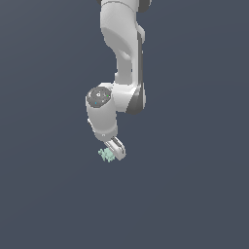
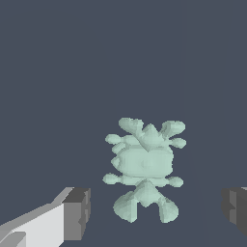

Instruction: Pick up the object and move it to a goal position.

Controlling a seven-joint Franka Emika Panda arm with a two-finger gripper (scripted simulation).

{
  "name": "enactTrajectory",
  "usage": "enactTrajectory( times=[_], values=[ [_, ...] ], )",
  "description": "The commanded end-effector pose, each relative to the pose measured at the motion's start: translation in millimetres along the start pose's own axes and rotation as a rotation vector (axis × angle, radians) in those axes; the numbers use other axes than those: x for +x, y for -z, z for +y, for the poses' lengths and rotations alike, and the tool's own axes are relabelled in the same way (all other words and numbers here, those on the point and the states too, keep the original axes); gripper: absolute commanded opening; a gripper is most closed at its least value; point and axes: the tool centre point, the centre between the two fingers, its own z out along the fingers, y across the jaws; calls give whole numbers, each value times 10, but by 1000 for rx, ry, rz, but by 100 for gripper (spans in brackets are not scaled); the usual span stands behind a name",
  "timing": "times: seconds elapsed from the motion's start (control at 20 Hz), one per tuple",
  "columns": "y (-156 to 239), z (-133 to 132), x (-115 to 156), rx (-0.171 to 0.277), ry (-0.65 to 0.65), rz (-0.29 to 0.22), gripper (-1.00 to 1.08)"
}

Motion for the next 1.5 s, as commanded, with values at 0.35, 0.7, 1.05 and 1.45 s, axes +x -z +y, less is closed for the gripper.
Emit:
enactTrajectory(
  times=[0.35, 0.7, 1.05, 1.45],
  values=[
    [-42, 32, 59, -1, -60, 4, 100],
    [-235, 39, 58, -1, -62, 4, 100],
    [-531, 41, 57, -1, -65, 4, 100],
    [-546, 34, 64, -1, -65, 4, -100]
  ],
)
